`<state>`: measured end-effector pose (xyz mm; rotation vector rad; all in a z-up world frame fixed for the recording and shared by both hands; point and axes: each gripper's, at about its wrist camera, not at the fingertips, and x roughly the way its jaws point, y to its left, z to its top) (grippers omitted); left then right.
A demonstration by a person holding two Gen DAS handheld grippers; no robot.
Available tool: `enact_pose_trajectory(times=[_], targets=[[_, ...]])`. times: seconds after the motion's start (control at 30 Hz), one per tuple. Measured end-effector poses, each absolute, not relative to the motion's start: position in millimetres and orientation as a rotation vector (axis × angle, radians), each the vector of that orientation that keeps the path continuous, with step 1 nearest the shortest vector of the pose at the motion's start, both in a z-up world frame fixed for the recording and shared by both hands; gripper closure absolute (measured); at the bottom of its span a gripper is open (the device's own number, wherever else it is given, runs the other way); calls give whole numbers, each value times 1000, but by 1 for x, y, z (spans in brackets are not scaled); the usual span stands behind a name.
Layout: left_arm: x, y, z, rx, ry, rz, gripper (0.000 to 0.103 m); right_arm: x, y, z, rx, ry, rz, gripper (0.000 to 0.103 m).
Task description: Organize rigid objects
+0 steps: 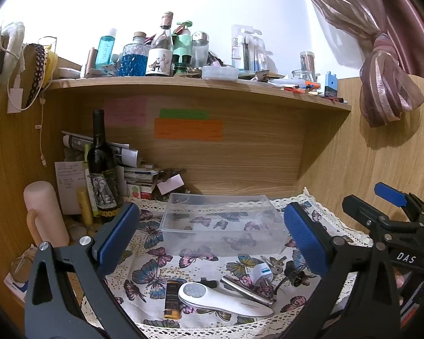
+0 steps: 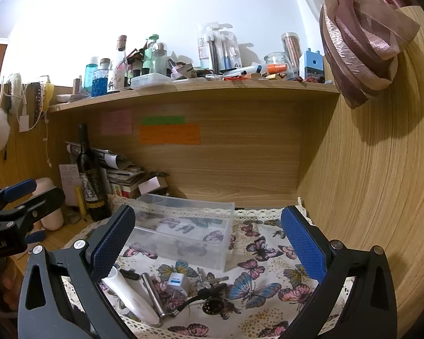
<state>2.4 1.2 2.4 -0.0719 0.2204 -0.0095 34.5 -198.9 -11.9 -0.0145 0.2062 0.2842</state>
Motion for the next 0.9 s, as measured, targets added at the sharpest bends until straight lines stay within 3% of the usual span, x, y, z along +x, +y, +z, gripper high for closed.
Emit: enact_pose_trajectory(times=[0.9], targets=[[2, 3, 2, -72, 219, -12, 0, 33, -196, -9, -15, 202, 293, 0]])
